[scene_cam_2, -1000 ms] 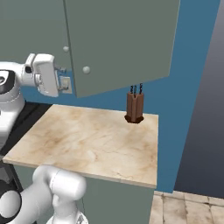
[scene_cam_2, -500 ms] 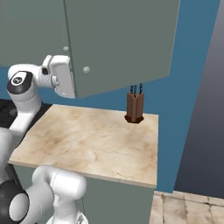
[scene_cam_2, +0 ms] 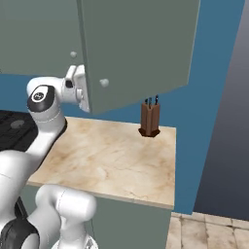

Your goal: Get the candle and the beer from the cabinet and move them to the dining counter.

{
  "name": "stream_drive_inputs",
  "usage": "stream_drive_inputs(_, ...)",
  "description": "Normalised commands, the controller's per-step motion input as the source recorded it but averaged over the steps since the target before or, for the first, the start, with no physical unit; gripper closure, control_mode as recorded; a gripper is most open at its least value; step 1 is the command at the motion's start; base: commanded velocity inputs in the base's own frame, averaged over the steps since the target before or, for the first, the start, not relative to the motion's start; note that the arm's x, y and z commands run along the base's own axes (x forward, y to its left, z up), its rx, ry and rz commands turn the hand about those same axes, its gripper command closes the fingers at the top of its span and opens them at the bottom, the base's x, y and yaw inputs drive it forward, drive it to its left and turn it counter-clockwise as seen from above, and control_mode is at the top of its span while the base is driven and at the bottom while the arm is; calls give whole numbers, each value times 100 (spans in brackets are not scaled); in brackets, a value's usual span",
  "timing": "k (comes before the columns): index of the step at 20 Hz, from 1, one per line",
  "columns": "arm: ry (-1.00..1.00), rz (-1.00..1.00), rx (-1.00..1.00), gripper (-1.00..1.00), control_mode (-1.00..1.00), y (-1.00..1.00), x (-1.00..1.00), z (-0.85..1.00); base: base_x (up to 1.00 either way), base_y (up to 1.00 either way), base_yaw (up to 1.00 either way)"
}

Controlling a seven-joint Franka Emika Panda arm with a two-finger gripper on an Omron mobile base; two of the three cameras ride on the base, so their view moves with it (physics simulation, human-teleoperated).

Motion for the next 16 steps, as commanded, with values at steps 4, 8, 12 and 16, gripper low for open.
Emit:
stream_drive_inputs(4, 0, -1, -2, -100, -100, -75, -36, 0, 0, 0, 0)
stream_drive_inputs(8, 0, -3, -2, -100, -100, -75, -29, 0, 0, 0, 0)
stream_drive_inputs(12, 0, -3, 0, -100, -100, -86, -20, 0, 0, 0, 0)
stream_drive_inputs(16, 7, -2, 0, -100, -100, -91, -3, 0, 0, 0, 0)
